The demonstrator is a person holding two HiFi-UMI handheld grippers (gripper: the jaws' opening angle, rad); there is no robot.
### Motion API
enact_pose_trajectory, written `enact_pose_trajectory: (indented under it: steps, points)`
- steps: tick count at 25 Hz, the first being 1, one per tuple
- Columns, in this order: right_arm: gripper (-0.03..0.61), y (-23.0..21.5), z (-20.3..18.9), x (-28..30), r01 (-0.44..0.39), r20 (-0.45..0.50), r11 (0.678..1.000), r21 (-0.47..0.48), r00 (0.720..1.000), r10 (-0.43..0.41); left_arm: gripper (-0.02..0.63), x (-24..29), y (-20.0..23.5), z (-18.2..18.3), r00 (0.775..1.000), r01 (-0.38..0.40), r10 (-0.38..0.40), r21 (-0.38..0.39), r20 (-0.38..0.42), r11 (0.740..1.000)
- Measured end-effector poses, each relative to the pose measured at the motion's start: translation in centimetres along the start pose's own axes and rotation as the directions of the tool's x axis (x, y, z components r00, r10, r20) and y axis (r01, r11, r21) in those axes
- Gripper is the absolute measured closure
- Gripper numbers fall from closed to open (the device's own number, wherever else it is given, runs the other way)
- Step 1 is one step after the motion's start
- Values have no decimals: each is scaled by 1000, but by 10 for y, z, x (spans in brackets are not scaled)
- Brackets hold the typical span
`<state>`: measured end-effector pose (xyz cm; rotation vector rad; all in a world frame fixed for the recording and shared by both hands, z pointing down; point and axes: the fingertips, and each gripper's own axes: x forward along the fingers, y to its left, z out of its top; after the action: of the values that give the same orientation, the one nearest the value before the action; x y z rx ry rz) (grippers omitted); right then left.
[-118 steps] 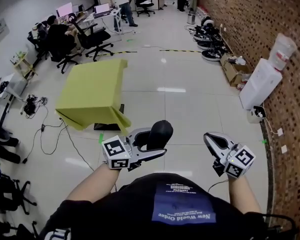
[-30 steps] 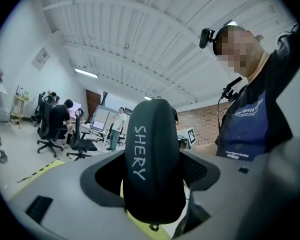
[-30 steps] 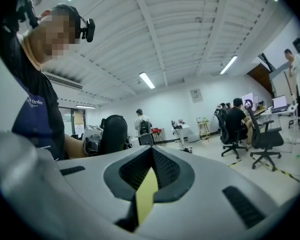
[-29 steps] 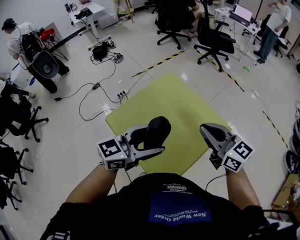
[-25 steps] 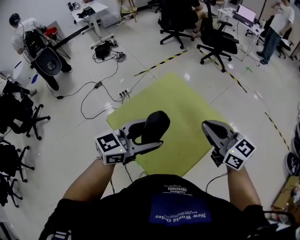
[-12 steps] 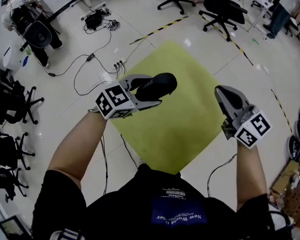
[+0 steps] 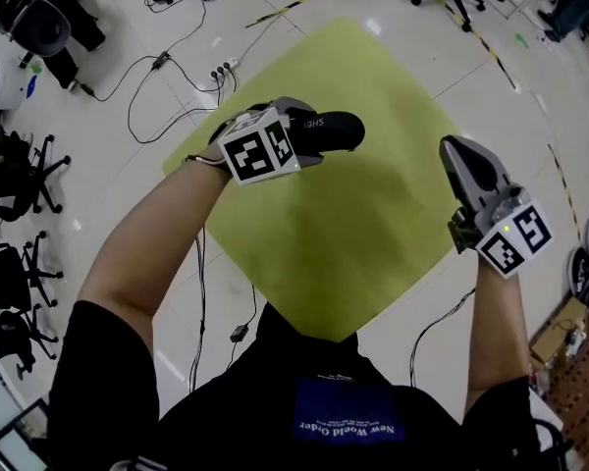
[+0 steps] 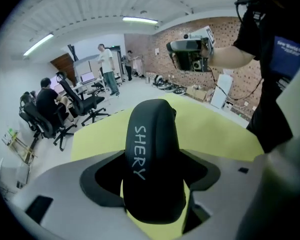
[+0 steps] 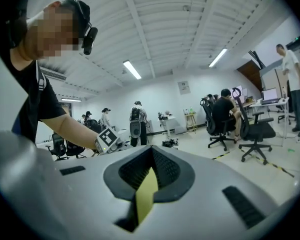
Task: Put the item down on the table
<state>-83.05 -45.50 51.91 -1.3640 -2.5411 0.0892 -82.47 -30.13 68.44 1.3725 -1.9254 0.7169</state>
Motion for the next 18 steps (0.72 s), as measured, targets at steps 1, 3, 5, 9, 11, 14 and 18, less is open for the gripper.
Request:
enact_pose_trajectory:
  steps: [1, 3, 5, 9, 11, 14, 18]
  points:
    - [591, -1, -7, 3, -2, -9, 1000, 4, 1000, 2, 285, 8, 2, -6, 1000, 3, -2, 16, -24, 1000]
    - [591, -1, -20, 8, -3, -27, 1000, 15, 1000, 3, 285, 22, 6, -17, 998, 9, -7, 32, -60, 999]
    - [590, -2, -32, 12, -2, -37, 1000, 29, 999, 4, 285, 32, 12, -26, 996, 6, -2, 43, -85, 999]
    - [591, 1, -49, 15, -7, -51, 999, 53, 999, 10, 285, 46, 19, -40, 988, 18, -8, 65, -152, 998]
    - [591, 1, -53, 17, -8, -56, 998, 62, 998, 11, 285, 53, 19, -49, 980, 44, -28, 75, -198, 996]
    - [591, 1, -55, 17, -12, -54, 997, 71, 998, 16, 285, 60, 19, -56, 975, 63, -45, 73, -219, 995]
    - [591, 2, -55, 11, -13, -50, 997, 73, 999, 17, 284, 60, 18, -55, 978, 64, -50, 63, -203, 996]
